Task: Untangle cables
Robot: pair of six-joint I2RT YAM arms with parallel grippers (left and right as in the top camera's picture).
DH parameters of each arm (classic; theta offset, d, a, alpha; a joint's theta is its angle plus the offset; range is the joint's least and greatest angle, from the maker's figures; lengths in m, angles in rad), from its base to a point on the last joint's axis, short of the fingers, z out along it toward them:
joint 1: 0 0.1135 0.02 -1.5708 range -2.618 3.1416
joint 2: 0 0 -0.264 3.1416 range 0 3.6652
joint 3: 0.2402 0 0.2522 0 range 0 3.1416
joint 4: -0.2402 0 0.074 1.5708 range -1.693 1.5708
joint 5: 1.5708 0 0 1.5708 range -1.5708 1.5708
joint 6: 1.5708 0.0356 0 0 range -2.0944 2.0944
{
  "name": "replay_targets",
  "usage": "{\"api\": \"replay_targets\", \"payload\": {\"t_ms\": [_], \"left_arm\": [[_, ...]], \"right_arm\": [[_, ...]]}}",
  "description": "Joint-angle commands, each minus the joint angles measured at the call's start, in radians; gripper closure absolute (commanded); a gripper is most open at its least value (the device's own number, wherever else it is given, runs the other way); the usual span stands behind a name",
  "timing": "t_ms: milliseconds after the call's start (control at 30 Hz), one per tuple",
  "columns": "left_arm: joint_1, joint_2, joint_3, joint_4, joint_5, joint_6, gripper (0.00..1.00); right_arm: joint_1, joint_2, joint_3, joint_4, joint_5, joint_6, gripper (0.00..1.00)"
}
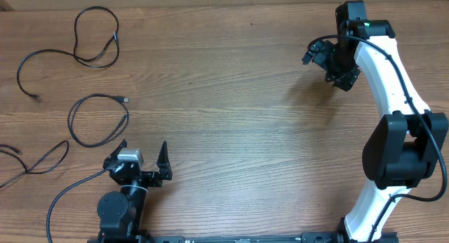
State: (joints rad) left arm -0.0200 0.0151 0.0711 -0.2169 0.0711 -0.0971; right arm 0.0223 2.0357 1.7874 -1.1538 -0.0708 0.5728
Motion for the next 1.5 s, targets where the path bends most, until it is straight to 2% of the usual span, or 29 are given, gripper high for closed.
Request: {"api": "replay_targets", "payload": {"t_ms": [0,367,700,867,1200,1467], "left_arm": [[-0.007,-0.012,-0.007,0.005,0.005,0.015,0.00],[-0.007,-0.012,-0.007,0.005,0.005,0.015,0.01],[-0.006,-0.012,-0.007,0.005,0.004,0.015,0.01],[-0.006,-0.012,-0.007,0.005,0.005,0.015,0.01],[-0.006,-0.011,-0.007,0.005,0.004,0.015,0.01],[-0.006,-0.011,-0.007,0.005,0.004,0.015,0.00]], "right_arm": [[0.005,-0.015,-0.003,0.002,0.009,0.002,0.00],[0.004,-0.015,-0.003,0.000,0.009,0.002,0.00],[0.000,-0.052,-0.003,-0.131,0.009,0.002,0.00],[-0.008,-0.111,-0.003,-0.129,0.009,0.002,0.00],[-0.012,-0.231,-0.014,-0.035,0.009,0.002,0.00],[-0.012,-0.447,-0.283,0.210,0.009,0.002,0.00]]}}
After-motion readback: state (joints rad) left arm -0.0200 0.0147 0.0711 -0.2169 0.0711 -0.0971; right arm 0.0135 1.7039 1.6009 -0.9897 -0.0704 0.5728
